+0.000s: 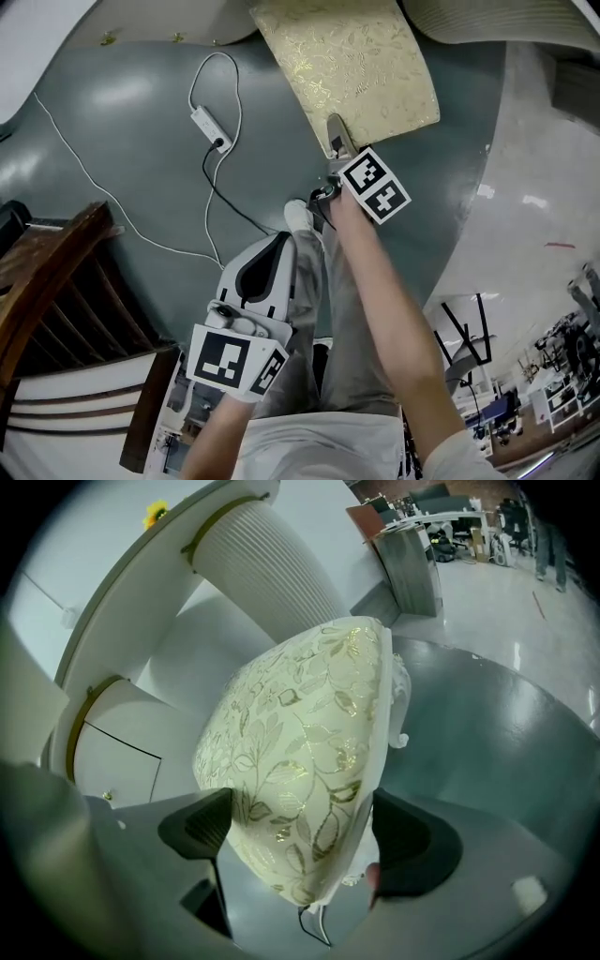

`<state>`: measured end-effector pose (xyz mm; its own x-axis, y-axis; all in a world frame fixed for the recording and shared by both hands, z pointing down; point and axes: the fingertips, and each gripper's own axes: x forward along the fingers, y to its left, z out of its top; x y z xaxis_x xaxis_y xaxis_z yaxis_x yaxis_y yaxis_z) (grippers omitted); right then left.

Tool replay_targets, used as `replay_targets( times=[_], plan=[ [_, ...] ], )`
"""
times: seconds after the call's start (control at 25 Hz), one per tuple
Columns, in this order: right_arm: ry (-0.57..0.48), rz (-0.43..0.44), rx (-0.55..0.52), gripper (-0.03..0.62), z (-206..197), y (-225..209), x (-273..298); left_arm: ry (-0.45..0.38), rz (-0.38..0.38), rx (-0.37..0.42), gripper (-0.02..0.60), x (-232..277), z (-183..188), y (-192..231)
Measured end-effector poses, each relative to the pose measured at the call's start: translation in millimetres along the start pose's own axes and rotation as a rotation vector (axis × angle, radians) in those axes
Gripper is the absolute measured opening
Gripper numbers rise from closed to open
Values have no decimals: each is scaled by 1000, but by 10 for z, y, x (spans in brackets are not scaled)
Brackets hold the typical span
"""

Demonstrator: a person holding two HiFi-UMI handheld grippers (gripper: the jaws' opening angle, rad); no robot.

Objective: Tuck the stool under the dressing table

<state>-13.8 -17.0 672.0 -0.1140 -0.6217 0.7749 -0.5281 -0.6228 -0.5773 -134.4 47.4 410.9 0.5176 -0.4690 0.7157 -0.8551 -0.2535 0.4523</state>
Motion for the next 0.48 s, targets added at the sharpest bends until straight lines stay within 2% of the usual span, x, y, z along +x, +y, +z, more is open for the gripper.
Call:
replay_targets(
  times=[0.24,0.48],
  plan=[
    [1,15,10,479,350,257,401,-21,20,-7,8,325,337,16],
    [-18,18,31,465,456,318,459,-52,22,14,8,344,368,38]
  ],
)
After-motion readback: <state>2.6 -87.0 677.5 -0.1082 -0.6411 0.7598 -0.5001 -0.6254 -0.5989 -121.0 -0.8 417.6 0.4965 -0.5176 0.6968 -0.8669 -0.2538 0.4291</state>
